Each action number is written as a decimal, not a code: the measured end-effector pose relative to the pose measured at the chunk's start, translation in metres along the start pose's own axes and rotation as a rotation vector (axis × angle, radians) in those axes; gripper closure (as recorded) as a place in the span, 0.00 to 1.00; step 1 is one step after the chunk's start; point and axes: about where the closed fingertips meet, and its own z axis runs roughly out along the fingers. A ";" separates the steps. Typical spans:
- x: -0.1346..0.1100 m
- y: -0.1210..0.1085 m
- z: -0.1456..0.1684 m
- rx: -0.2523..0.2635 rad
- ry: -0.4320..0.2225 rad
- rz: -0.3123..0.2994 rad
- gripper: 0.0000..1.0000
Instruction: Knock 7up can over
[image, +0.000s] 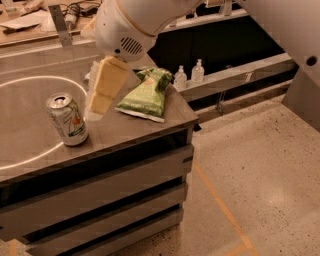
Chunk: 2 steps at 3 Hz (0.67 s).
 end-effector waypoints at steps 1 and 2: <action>0.000 0.000 0.000 0.000 0.000 0.000 0.00; 0.011 -0.007 0.009 0.035 -0.052 0.046 0.00</action>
Offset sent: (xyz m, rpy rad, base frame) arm 0.0464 -0.0057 -0.0420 0.2291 0.0689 -0.1369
